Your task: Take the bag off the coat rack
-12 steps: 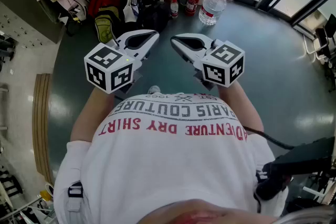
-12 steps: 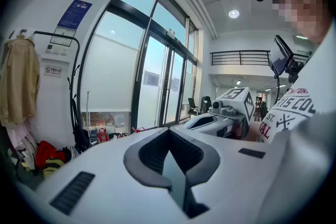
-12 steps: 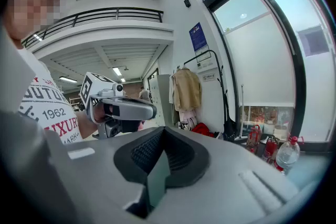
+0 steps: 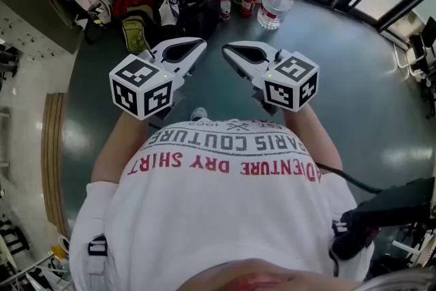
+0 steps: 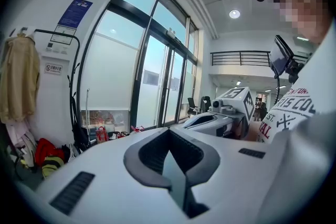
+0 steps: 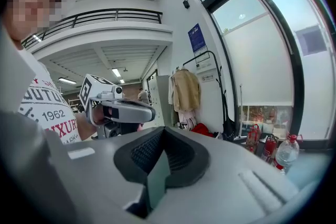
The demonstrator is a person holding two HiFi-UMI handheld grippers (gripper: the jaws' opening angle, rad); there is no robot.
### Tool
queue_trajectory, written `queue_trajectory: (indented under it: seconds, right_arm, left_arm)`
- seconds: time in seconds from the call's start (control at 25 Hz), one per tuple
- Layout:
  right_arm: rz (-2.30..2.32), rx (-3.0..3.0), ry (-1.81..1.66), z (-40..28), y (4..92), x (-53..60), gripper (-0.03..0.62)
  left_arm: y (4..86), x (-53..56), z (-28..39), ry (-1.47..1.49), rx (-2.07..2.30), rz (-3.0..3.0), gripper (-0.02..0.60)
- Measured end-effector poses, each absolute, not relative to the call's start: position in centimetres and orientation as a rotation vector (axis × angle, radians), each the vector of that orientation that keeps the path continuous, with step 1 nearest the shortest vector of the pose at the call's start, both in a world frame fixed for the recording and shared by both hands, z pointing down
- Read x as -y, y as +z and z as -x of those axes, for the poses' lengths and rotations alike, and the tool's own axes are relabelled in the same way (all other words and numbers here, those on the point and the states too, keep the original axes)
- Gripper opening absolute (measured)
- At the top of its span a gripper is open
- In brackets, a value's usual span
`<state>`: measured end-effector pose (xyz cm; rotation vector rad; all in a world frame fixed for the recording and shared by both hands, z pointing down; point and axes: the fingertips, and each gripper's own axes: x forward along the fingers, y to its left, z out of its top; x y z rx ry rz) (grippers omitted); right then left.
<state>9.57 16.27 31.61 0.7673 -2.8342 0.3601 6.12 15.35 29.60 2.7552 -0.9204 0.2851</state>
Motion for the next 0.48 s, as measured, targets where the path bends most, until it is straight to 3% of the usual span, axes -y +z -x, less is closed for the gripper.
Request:
queue_trajectory:
  seconds: [0.48]
  right_arm:
    - [-0.773, 2.845, 0.368, -10.0, 32.4, -17.8, 0.002]
  left_arm:
    - [30.2, -17.0, -6.7, 0.288, 0.927, -2.760, 0.002]
